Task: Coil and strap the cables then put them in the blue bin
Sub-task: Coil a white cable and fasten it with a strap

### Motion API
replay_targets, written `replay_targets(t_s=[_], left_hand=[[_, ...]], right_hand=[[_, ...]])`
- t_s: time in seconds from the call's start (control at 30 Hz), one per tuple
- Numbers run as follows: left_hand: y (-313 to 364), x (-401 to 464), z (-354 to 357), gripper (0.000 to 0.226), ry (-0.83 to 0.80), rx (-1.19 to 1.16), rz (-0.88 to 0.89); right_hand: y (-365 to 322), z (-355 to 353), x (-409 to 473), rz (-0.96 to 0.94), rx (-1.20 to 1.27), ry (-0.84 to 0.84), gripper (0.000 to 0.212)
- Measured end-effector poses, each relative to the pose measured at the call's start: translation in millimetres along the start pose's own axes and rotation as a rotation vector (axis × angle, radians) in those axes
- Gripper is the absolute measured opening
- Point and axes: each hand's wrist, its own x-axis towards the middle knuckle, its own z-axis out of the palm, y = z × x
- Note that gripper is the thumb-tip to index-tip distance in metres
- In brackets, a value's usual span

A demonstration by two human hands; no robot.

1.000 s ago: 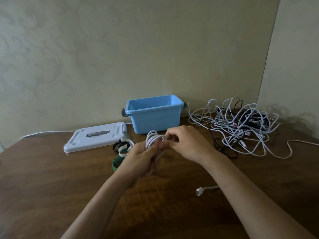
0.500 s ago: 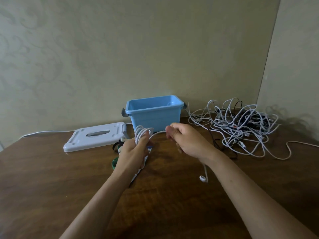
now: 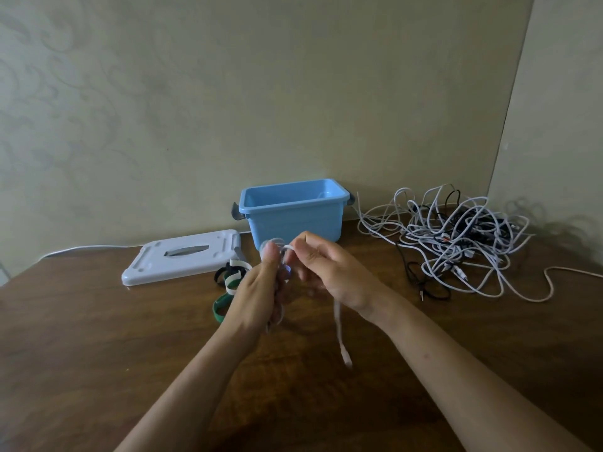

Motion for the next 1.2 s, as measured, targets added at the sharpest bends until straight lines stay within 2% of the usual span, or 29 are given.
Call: replay_targets(t_s=[0.07,0.13,0.27,0.4,0.5,0.6,0.7,0.73,0.8,0.87,0.97,1.07,1.2], left_hand=[[0.3,4.1,-5.8,0.084,0.077,-0.04,0.006],[1.2,5.4,-11.3,0.083,0.109,-0.086,0.023],[1.3,4.0,-9.1,0.077,0.069,0.005,0.045],[3.6,0.3,0.4,0.056,0.007,0.05,0.07],[4.8,-4.7,4.7,0.056,-0.02,0.057,0.103],[5.8,-5.6,6.4,0.048,-0.051,0.061,0.085],[7.0,-7.0,9.5,0.049,-0.047,0.037,0.084],[6.2,-6.2,9.8,0.051,-0.024,0.041,0.097],[6.3,-4.1,7.0,0.058,0.062,0.053,0.115],[6.2,0.3,-0.2,0.064,0.149,0.061,0.13],[5.6,4.8,-8.5,0.066,0.252,0.034,0.176],[4.0,5.9,-7.5,0.066,0.264,0.054,0.238],[1.1,9.1,-3.9,0.066,0.26,0.051,0.28]], right_hand=[[-3.5,-1.7,-0.9,0.032,0.017,-0.046,0.038],[-3.0,-3.9,-0.3,0.042,-0.026,-0.079,0.039],[-1.1,-2.6,-1.6,0.025,-0.018,-0.091,0.032],[1.9,1.4,-0.8,-0.044,-0.073,-0.025,0.023],[7.5,4.1,1.5,-0.113,-0.178,0.036,0.004],[13.8,4.5,0.9,-0.143,-0.274,0.103,0.018],[13.2,4.6,-0.8,-0.156,-0.278,0.109,0.012],[12.8,3.8,-0.3,-0.147,-0.285,0.113,0.009],[10.6,0.3,0.3,-0.088,-0.337,0.121,0.019],[8.5,-3.7,1.0,-0.003,-0.462,0.089,0.028],[5.2,0.5,0.6,0.043,-0.578,-0.024,0.019],[6.9,13.2,-2.2,0.048,-0.566,-0.138,0.01],[14.5,22.5,-3.1,0.082,-0.579,-0.185,0.026]])
